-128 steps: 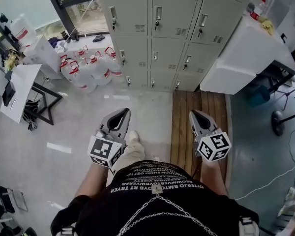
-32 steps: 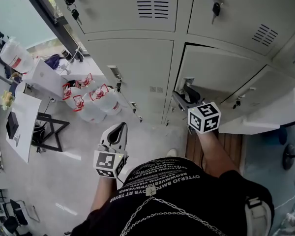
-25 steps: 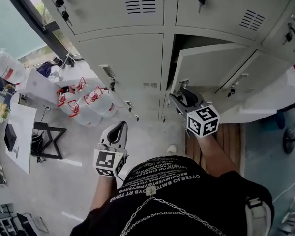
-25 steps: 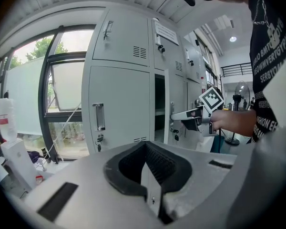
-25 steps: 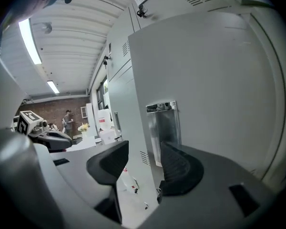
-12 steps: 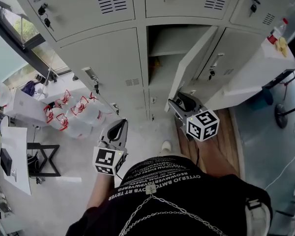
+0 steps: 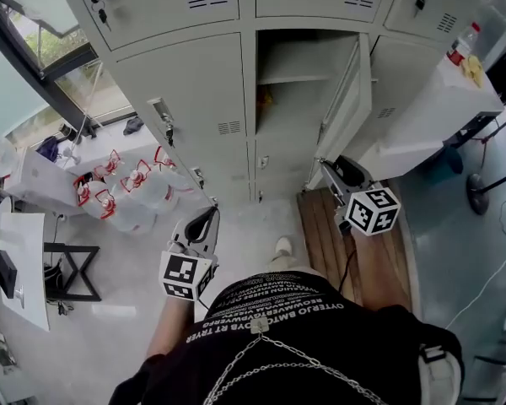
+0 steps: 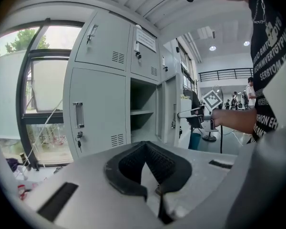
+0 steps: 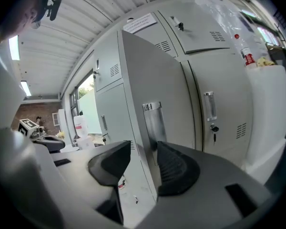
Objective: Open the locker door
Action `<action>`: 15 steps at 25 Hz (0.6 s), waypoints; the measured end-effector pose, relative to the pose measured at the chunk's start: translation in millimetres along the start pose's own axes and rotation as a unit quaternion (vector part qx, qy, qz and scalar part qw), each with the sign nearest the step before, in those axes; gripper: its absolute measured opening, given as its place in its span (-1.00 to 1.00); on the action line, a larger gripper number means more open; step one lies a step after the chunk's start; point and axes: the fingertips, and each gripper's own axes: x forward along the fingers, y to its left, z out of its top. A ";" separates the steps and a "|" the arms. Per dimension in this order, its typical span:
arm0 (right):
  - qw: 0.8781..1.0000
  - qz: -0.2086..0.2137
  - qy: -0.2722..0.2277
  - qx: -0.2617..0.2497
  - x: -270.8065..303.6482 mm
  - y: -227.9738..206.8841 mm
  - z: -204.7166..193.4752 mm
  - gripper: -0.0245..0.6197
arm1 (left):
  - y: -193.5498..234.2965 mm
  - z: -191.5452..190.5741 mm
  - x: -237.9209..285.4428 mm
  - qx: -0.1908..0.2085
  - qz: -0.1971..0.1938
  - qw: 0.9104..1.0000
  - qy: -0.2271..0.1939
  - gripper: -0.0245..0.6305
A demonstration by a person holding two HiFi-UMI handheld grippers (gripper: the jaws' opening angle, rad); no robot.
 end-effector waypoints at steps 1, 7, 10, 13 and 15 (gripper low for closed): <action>1.000 -0.005 0.003 0.006 -5.3 -1.3 -5.2 -0.42 | -3.1 -3.4 -6.3 -0.002 -0.001 1.000 0.000 -0.91; 0.999 -0.027 0.037 -0.003 -48.8 24.8 -43.6 -0.76 | -25.9 -17.7 -44.7 -0.006 -0.012 1.000 -0.004 -0.91; 0.998 -0.038 0.040 -0.042 -78.7 48.8 -52.3 -0.93 | -41.7 -26.4 -61.7 -0.007 -0.027 1.000 -0.001 -0.91; 0.996 -0.044 0.035 -0.065 -100.4 71.2 -54.3 -0.93 | -52.1 -36.0 -77.1 -0.010 -0.038 0.999 -0.001 -0.91; 0.996 -0.049 0.032 -0.068 -113.4 83.3 -54.6 -0.93 | -58.1 -39.4 -85.5 -0.014 -0.046 0.999 -0.002 -0.91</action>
